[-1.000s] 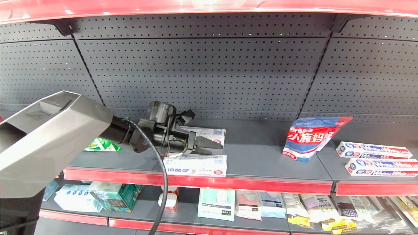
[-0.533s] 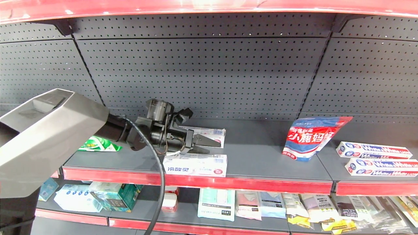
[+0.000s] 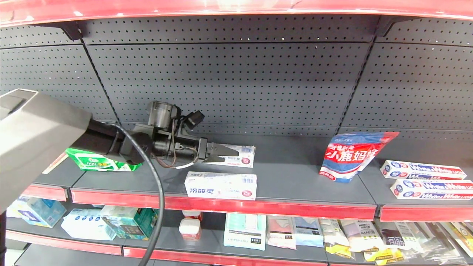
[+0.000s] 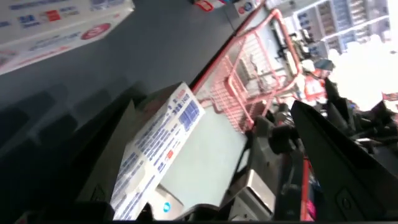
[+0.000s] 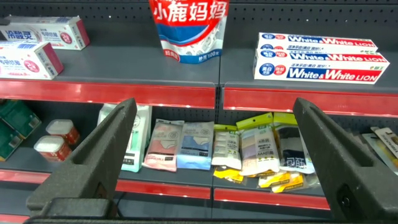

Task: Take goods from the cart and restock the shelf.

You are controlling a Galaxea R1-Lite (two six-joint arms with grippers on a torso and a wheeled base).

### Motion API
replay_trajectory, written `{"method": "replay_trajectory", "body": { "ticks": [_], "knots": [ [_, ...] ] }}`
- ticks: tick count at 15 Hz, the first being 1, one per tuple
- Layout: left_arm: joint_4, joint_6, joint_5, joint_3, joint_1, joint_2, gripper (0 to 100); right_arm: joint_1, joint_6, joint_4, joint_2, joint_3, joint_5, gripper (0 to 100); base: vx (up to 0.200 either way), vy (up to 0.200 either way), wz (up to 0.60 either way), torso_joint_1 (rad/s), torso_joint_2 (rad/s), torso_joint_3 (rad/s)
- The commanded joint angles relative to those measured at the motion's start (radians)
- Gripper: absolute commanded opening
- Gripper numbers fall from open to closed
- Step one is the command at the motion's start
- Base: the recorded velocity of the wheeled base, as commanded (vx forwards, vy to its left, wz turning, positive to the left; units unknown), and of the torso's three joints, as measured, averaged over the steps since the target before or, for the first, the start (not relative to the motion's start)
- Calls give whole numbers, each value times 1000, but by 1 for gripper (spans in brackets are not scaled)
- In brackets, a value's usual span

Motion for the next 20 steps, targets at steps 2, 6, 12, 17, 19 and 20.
{"method": "replay_trajectory", "body": {
  "ticks": [2, 6, 12, 17, 19, 20],
  "knots": [
    [14, 73, 119, 119, 28, -161, 100, 0, -1, 0, 0, -1, 0, 100, 0, 0, 0, 0, 0, 0],
    [106, 199, 429, 294, 94, -432, 100, 0, 1, 0, 0, -1, 0, 100, 0, 0, 0, 0, 0, 0],
    [149, 383, 793, 788, 363, -1228, 100, 0, -1, 0, 1, 0, 0, 100, 0, 0, 0, 0, 0, 0],
    [346, 371, 1055, 873, 277, -1609, 100, 0, -1, 0, 1, -1, 0, 100, 0, 0, 0, 0, 0, 0],
    [353, 371, 1103, 935, 249, -1771, 100, 0, 1, 0, 1, -1, 0, 100, 0, 0, 0, 0, 0, 0],
    [358, 371, 1104, 978, 249, -1850, 100, 0, -1, 0, 0, 0, 0, 100, 0, 0, 0, 0, 0, 0]
  ]
}}
